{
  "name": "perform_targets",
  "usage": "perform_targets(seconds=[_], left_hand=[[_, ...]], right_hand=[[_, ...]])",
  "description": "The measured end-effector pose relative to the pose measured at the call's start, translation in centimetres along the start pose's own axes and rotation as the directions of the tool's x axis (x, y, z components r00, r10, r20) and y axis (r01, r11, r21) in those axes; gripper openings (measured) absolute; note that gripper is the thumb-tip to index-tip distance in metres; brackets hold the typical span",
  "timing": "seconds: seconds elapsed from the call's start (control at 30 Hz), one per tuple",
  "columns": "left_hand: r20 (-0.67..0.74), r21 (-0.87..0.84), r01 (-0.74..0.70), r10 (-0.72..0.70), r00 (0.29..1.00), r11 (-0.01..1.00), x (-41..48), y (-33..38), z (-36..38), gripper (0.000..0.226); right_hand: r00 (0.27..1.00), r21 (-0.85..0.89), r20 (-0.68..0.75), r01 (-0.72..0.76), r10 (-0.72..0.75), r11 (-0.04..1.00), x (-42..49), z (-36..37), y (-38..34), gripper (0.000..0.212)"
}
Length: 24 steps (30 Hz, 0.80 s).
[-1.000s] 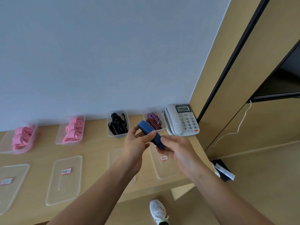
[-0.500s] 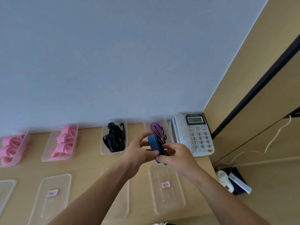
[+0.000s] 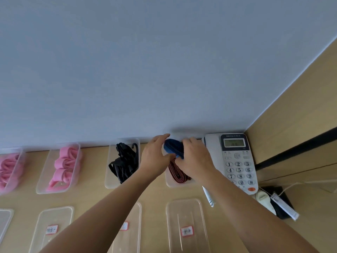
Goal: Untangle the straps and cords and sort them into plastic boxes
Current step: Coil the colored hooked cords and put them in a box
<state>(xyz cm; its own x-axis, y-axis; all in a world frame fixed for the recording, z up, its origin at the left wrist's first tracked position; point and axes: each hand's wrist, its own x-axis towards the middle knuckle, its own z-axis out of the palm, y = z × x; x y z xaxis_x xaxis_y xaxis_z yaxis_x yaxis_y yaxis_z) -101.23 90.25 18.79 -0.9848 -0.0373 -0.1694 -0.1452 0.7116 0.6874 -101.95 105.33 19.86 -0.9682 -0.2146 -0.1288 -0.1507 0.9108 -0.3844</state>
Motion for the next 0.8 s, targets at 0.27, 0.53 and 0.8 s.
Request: perform_targets(seconds=[0.27, 0.53, 0.8], left_hand=[[-0.054, 0.393, -0.375, 0.428, 0.902, 0.84, 0.3, -1.7, 2.5, 0.048], [0.119, 0.555, -0.408, 0.416, 0.901, 0.725, 0.5, -2.5, 3.0, 0.049], [0.146, 0.538, -0.425, 0.416, 0.898, 0.728, 0.0, -3.4, 3.7, 0.051]], right_hand=[[1.0, -0.17, -0.021, -0.001, -0.003, 0.985, -0.9, 2.6, 0.8, 0.022], [1.0, -0.273, 0.002, 0.004, -0.003, 0.962, -1.9, 4.0, 1.4, 0.056], [1.0, -0.254, -0.021, 0.008, -0.014, 0.967, -2.1, 5.4, 1.8, 0.062]])
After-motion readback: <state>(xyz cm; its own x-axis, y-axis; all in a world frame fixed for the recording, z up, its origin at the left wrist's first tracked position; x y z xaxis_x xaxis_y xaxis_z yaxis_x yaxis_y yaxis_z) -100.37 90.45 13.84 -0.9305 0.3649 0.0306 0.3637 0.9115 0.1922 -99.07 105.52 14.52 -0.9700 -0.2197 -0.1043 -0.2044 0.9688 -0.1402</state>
